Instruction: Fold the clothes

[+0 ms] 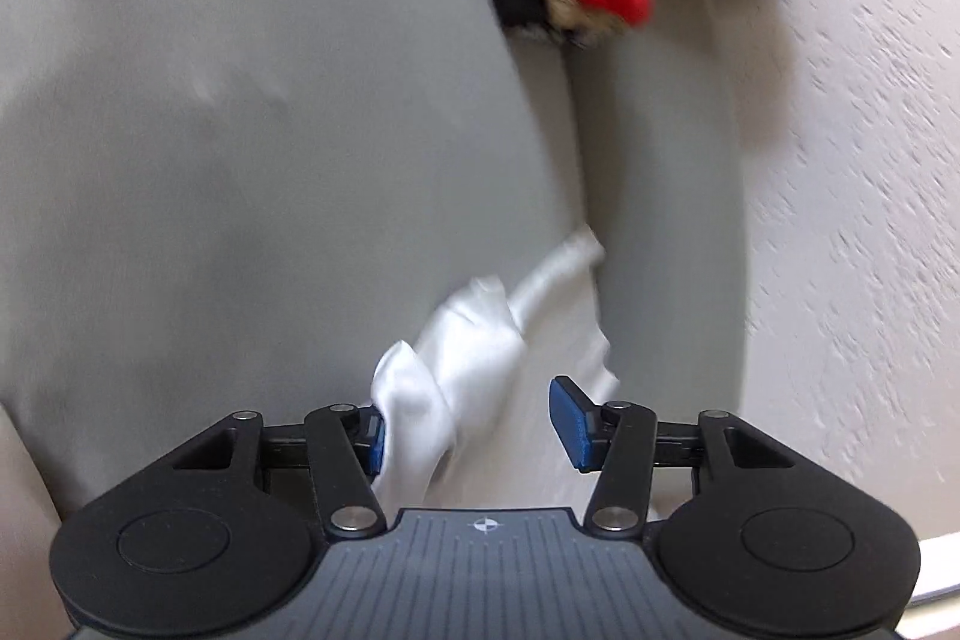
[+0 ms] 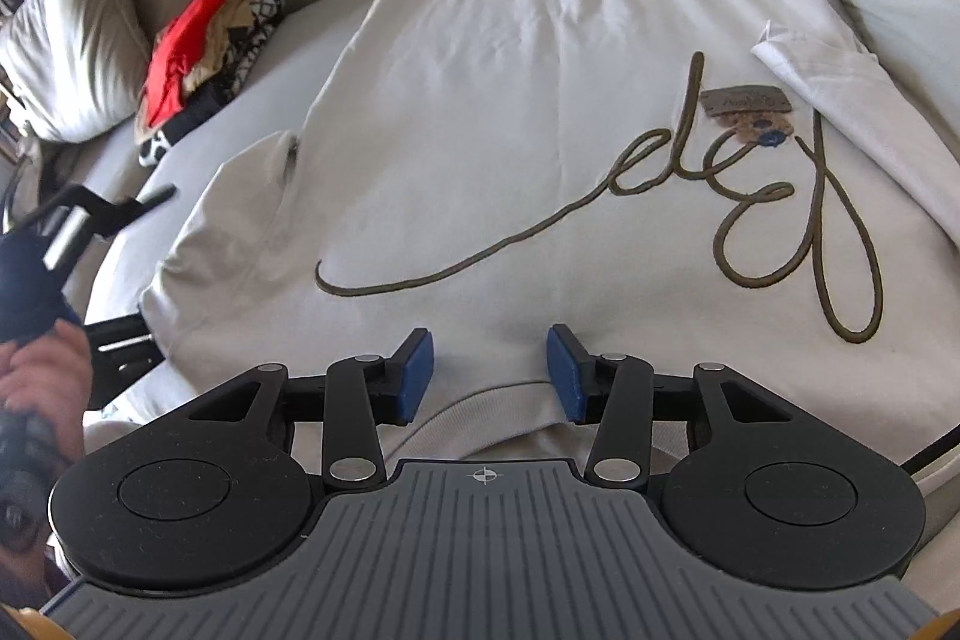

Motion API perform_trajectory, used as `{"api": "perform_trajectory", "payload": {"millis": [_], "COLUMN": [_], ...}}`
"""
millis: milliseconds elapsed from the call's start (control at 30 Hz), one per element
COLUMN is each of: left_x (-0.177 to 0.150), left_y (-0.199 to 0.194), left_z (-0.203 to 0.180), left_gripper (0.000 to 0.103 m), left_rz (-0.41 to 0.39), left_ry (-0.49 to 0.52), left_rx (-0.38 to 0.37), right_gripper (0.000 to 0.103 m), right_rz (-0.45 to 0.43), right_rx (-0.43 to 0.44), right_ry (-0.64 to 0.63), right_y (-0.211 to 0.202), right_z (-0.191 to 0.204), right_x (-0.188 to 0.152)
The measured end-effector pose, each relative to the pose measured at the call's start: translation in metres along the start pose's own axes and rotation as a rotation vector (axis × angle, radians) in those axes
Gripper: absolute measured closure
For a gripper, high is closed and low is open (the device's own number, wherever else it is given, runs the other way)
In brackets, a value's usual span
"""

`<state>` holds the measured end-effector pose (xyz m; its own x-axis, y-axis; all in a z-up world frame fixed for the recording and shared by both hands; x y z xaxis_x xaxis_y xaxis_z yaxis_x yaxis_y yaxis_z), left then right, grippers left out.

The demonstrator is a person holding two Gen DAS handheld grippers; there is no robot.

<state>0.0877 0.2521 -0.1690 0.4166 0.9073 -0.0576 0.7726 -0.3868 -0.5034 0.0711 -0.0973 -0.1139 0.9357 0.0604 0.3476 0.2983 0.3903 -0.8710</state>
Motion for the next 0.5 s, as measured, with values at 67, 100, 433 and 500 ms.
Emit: {"api": "perform_trajectory", "payload": {"millis": [67,100,433,500], "left_x": [0.005,0.006,0.019,0.021], "left_y": [-0.001,-0.004,-0.030,-0.033], "left_z": [0.000,-0.001,0.010,0.008], "left_gripper": [0.088,0.094,0.093,0.103], "left_rz": [-0.037,-0.063,-0.041,-0.065], "left_ry": [-0.006,0.005,0.015,0.028], "left_rx": [0.005,0.006,0.108,0.095], "right_gripper": [0.052,0.052,0.052,0.052], "right_rz": [0.001,0.001,0.003,0.003], "right_rx": [-0.003,-0.004,0.003,0.004], "right_ry": [-0.007,-0.010,0.004,0.000], "right_y": [0.000,0.000,0.000,-0.001], "right_z": [0.001,0.001,0.001,0.001], "right_x": [0.000,0.000,0.000,0.000]}}
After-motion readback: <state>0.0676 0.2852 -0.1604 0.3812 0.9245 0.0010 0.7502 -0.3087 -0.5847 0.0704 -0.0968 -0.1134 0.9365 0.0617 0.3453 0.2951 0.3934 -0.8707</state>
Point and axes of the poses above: each gripper's, at about its wrist camera, not at the fingertips, and y roughly the way its jaws point, z to its left, x to its top, the point moved 1 cm from there along y, roughly the way its jaws point, and after that the axes turned 10 degrees about z, right-handed, at the moved point
